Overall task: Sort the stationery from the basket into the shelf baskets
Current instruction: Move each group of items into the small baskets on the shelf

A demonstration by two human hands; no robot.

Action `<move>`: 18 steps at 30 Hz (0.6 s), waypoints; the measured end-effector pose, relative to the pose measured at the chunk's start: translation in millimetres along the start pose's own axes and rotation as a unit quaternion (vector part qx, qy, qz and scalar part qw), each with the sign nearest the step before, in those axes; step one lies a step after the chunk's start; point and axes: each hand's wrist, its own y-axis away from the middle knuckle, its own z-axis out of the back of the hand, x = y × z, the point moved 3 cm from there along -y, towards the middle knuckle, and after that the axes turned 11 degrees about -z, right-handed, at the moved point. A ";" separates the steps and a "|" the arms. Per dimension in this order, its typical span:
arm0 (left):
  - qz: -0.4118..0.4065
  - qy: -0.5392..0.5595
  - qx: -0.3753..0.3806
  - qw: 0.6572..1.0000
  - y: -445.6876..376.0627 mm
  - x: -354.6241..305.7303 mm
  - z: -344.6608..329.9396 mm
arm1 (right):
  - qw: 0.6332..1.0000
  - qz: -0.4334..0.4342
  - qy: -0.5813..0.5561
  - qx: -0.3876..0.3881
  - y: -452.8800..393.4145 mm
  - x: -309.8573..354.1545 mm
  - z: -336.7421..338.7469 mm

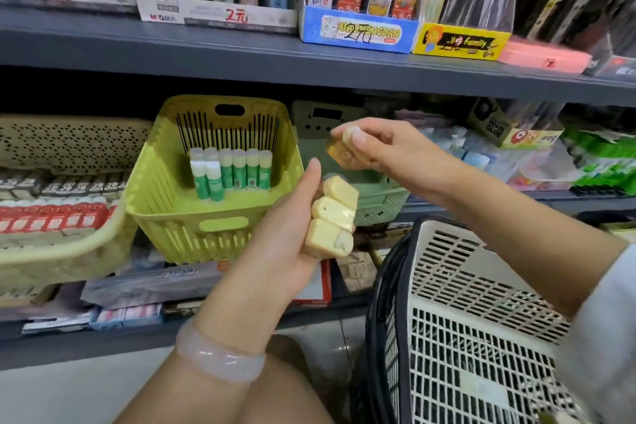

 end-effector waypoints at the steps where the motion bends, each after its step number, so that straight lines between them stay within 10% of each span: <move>1: -0.003 -0.003 -0.015 1.000 3.3 2.9 -0.9 | 0.999 -0.013 0.033 -0.034 -3.8 -8.9 6.1; 8: -0.008 -0.011 -0.091 0.996 27.8 15.7 3.5 | 0.930 -0.016 0.367 -0.015 -5.9 -62.4 -4.6; 18: 0.008 -0.008 -0.131 0.991 11.6 16.1 1.9 | 0.964 -0.066 0.253 -0.048 -7.5 -63.6 6.3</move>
